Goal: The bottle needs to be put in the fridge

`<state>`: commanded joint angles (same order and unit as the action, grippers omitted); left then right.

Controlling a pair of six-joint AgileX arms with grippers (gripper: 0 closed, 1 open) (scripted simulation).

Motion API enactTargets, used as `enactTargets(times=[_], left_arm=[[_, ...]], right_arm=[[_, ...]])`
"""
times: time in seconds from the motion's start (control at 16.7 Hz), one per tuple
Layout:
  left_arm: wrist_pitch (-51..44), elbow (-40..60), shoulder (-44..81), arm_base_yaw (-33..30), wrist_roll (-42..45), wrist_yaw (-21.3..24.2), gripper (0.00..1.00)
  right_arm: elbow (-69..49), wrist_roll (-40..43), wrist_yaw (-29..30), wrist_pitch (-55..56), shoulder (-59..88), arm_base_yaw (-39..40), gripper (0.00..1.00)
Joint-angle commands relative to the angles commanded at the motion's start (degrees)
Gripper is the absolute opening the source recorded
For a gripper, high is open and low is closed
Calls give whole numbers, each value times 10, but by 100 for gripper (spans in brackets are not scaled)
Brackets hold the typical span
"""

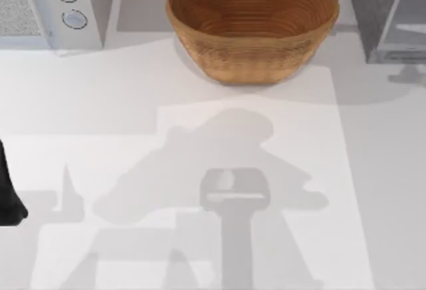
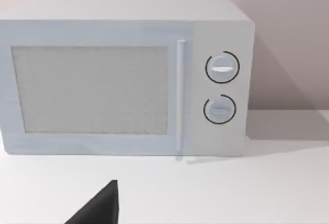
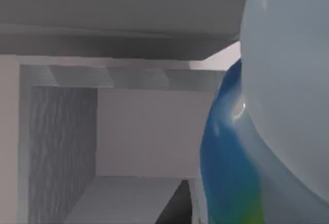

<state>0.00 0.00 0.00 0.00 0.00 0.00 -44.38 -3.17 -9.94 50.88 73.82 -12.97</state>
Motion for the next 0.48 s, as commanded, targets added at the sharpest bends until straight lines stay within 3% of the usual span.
enactTargets(times=[0.48], left_arm=[[0, 0, 0, 0, 0, 0, 100]], right_arm=[[-108, 20, -42, 128, 402, -27, 1]])
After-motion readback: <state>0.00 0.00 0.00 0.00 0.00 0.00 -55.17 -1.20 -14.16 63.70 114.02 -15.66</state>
